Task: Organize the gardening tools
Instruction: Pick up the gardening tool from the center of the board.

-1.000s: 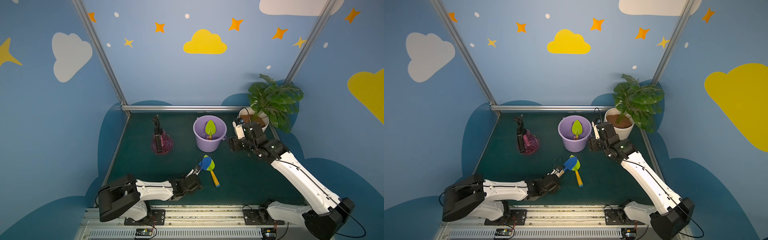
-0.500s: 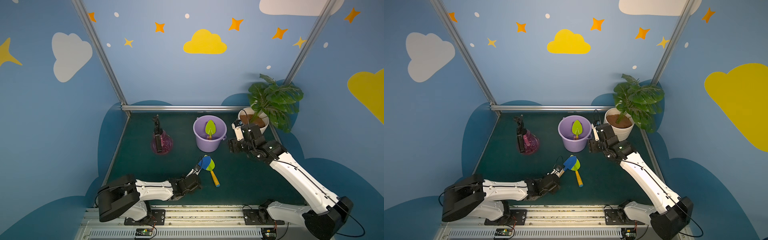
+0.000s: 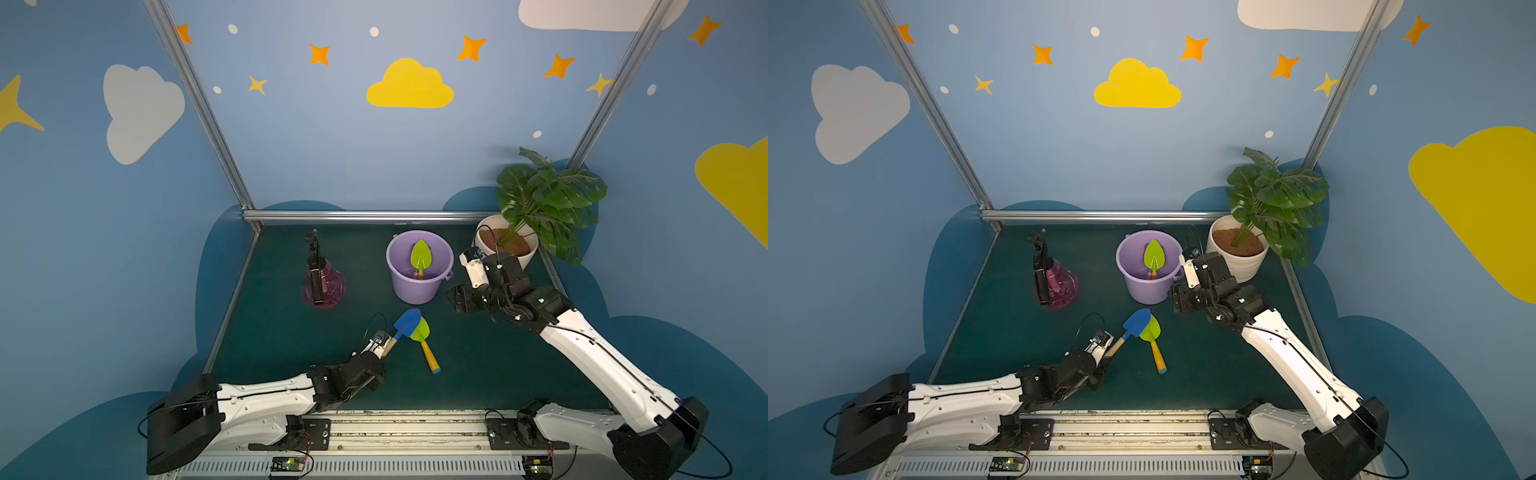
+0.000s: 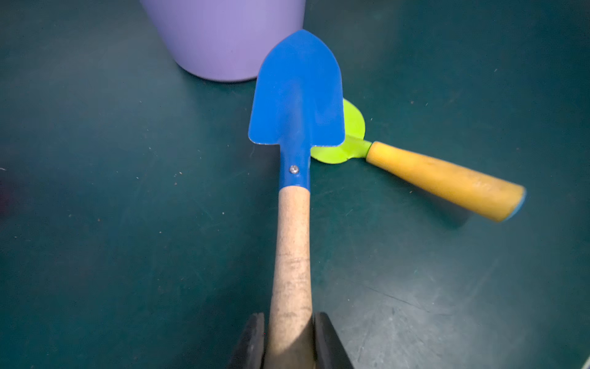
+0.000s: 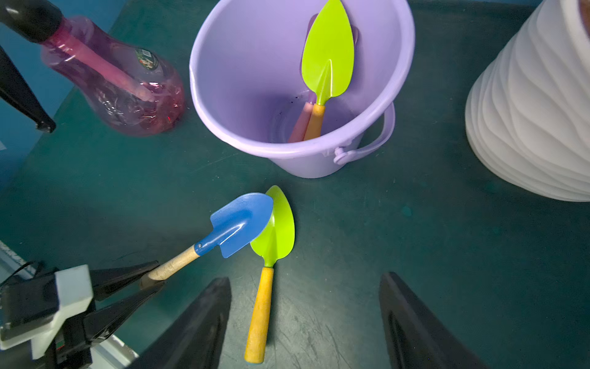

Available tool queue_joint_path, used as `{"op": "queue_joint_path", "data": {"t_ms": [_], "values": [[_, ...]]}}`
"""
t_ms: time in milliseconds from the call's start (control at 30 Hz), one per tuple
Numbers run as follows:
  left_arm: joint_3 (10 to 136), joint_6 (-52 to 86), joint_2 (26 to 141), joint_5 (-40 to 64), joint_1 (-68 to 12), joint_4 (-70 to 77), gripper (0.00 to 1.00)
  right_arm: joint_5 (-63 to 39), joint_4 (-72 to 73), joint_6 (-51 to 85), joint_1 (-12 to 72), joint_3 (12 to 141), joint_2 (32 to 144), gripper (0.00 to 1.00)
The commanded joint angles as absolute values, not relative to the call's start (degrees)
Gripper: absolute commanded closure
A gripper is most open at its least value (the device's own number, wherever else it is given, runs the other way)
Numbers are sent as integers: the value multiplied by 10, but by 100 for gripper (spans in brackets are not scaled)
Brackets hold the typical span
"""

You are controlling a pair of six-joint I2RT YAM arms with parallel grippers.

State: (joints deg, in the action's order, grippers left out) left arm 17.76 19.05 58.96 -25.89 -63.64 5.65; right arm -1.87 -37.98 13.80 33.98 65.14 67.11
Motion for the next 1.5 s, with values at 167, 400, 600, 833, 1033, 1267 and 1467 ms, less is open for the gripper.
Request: {"op": "queue_joint_path", "data": {"t_ms": [167,400,600,833,1033,1267,1467], "values": [[129,171,441,-263,-634,83,97,-115,-338,199,341,632,678,25],[92,157,331,-240,-634,91,97,-185,-307,279,342,629,718,25],[78,150,287,-227,-634,89,97,-254,-255,328,347,624,757,27],[79,145,296,-219,-634,96,97,-269,-221,352,367,628,789,30],[78,144,297,-216,-634,101,97,-272,-209,356,383,635,812,45],[77,144,298,-217,-634,100,97,-272,-211,351,393,643,824,68],[76,145,300,-216,-633,100,97,-271,-213,349,395,645,826,80]]}}
